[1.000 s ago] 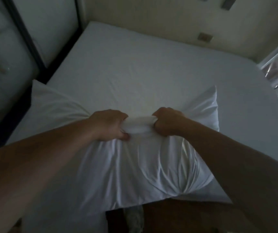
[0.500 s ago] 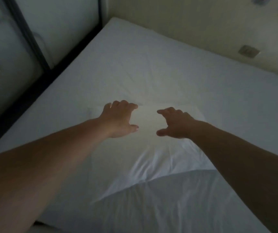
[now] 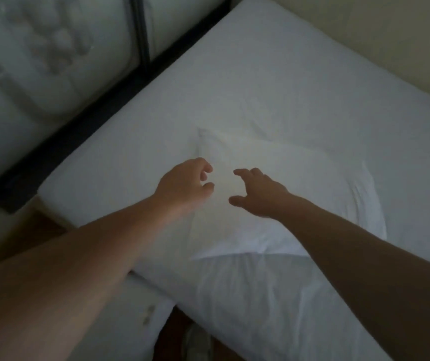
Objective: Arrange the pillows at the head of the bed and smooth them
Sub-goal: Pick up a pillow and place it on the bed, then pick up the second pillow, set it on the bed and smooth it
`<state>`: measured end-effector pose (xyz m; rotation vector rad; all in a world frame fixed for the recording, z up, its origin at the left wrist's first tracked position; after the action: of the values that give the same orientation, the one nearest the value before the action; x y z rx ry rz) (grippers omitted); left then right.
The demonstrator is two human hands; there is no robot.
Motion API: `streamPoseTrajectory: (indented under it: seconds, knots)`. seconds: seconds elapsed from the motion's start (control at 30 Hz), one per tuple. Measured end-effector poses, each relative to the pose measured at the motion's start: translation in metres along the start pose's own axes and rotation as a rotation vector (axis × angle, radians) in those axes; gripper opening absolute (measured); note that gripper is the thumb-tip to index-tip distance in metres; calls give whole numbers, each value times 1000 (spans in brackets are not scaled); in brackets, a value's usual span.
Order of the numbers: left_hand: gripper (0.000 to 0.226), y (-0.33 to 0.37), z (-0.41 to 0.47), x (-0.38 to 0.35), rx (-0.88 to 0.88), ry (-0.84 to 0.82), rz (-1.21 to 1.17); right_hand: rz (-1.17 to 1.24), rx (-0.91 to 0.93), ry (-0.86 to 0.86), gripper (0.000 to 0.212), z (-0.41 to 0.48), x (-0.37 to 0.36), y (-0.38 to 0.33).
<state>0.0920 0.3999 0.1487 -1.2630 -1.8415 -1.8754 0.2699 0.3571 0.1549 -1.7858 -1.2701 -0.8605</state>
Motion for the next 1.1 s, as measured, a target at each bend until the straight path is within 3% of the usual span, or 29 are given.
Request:
streamPoseTrajectory:
  seconds: [0.37, 0.57, 0.67, 0.83, 0.9, 1.0, 1.1]
  knots:
    - [32, -201, -267, 41, 466, 93, -208, -175, 327, -178, 76, -86, -169, -223]
    - [33, -303, -413, -11, 654, 144, -346, -413, 578, -294, 83, -117, -299, -314]
    - [57, -341, -447, -60, 741, 139, -345, -562, 704, -330, 96, -111, -361, -325]
    - [129, -408, -471, -152, 976, -34, -124, -849, 929, -323, 129, -71, -456, -308]
    - [147, -437, -475, -183, 1056, -35, -47, -896, 998, -262, 136, -52, -487, -301]
    - [153, -469, -472, -219, 1028, 22, -36, -907, 1050, -141, 132, -29, -519, -294]
    - [135, -479, -465, -239, 956, 104, -26, -835, 1125, -47, 105, -21, -527, -285]
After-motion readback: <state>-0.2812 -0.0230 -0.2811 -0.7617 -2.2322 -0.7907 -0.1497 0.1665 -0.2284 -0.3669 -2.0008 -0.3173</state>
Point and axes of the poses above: each hand's wrist, its own z-axis towards the middle knuckle, its own x-axis out of the back of the hand, y = z × x, the point moved 2 cm from there along z, towards the middle knuckle, and after that the axes turned 2 degrees about y, right-handed, at the moved point
